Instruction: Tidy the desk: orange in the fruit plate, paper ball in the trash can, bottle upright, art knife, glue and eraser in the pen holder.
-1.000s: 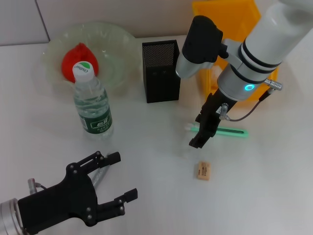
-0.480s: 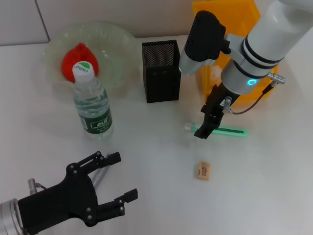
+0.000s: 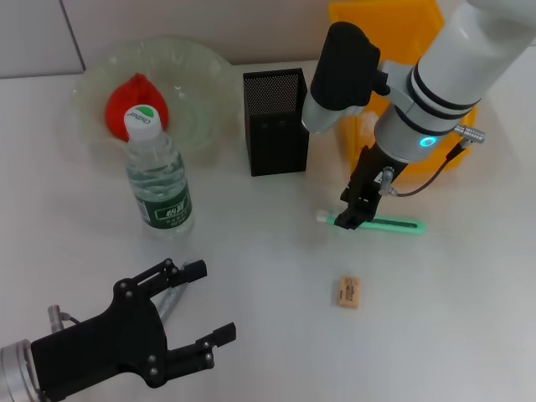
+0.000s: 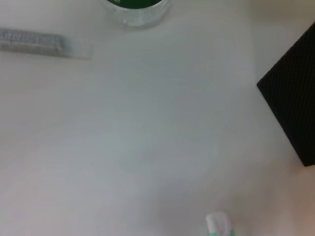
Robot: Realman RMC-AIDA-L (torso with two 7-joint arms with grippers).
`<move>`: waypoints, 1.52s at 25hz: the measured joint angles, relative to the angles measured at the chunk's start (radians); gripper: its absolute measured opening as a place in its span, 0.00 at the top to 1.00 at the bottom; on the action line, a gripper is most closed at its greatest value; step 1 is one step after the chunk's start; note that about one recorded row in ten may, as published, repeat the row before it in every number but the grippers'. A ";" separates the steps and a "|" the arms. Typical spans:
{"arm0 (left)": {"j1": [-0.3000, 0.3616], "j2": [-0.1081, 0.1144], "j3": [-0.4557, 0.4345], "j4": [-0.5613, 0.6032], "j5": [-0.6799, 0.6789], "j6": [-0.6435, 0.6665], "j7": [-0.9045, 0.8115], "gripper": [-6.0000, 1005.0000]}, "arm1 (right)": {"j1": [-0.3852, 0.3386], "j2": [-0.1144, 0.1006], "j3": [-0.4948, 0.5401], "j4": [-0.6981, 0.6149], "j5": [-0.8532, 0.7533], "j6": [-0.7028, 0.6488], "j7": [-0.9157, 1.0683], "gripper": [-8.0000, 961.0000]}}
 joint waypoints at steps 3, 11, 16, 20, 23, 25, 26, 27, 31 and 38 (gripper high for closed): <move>0.002 0.000 0.000 0.000 0.000 0.000 0.001 0.19 | 0.002 0.001 -0.003 0.005 0.001 0.006 0.000 0.48; 0.005 0.000 0.000 0.000 -0.002 0.002 0.003 0.19 | 0.004 0.002 -0.003 0.016 0.005 0.010 0.001 0.57; 0.006 0.000 0.000 0.000 -0.002 0.002 0.003 0.19 | 0.005 0.003 -0.026 0.028 0.007 0.023 0.002 0.58; 0.006 0.000 0.000 0.000 -0.002 0.002 0.003 0.19 | 0.005 0.004 -0.039 0.029 0.007 0.033 0.004 0.64; 0.005 0.000 0.000 0.000 -0.003 0.003 0.003 0.19 | 0.004 0.004 -0.040 0.029 0.008 0.034 0.003 0.69; 0.003 0.000 0.000 0.000 -0.003 0.004 0.002 0.19 | 0.004 0.004 -0.039 0.027 0.008 0.034 0.000 0.72; 0.002 0.000 0.000 0.000 -0.003 0.004 0.002 0.19 | 0.004 0.004 -0.039 0.027 0.008 0.034 -0.002 0.74; 0.001 0.000 0.000 0.001 -0.003 0.005 0.000 0.19 | 0.005 0.004 -0.039 0.028 0.008 0.034 -0.003 0.75; -0.001 0.000 0.000 0.005 -0.003 0.005 -0.001 0.19 | 0.007 0.003 -0.039 0.029 0.030 0.025 -0.010 0.80; -0.001 0.000 0.000 0.005 -0.005 0.005 0.003 0.19 | 0.005 -0.001 -0.029 0.015 0.062 -0.009 -0.015 0.88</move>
